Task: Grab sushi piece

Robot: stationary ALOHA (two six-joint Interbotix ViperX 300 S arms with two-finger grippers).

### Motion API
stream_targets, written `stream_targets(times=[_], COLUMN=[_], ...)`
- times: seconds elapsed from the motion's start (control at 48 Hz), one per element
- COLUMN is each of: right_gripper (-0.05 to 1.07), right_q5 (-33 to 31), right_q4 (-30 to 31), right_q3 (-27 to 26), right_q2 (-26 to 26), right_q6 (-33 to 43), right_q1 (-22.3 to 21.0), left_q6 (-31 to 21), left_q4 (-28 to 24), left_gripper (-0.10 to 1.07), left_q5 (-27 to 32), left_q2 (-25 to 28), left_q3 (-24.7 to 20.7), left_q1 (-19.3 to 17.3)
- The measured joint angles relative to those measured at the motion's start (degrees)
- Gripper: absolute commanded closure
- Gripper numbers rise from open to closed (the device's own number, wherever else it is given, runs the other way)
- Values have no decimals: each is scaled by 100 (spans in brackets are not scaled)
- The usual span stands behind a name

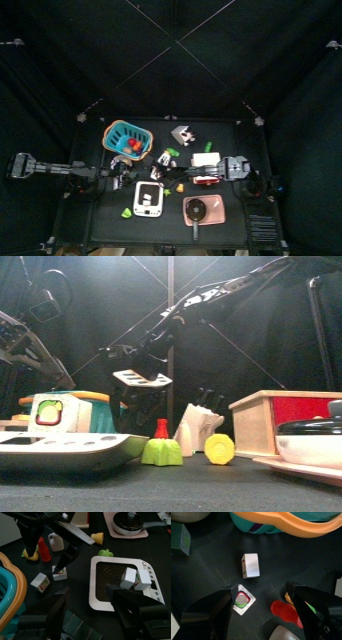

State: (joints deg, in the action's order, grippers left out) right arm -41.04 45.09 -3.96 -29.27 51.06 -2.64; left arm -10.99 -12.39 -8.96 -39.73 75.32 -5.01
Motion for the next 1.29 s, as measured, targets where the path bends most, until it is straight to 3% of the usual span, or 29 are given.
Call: stream_targets(times=[0.312,0.708,1.292], right_gripper=[-1,-1,-1], right_q5=[141,1134,1239], right_q4=[-237,-536,-844], right_q3=[53,141,149], right_q2=[396,598,413], right_q6=[0,9,9], right_q1=[387,1169,1266], left_q6=[0,0,0], left_q4=[44,44,44], left_gripper=[5,5,5], left_q5=[0,0,0], left_q2=[0,0,0], left_q3=[0,0,0], left_q1=[0,0,0])
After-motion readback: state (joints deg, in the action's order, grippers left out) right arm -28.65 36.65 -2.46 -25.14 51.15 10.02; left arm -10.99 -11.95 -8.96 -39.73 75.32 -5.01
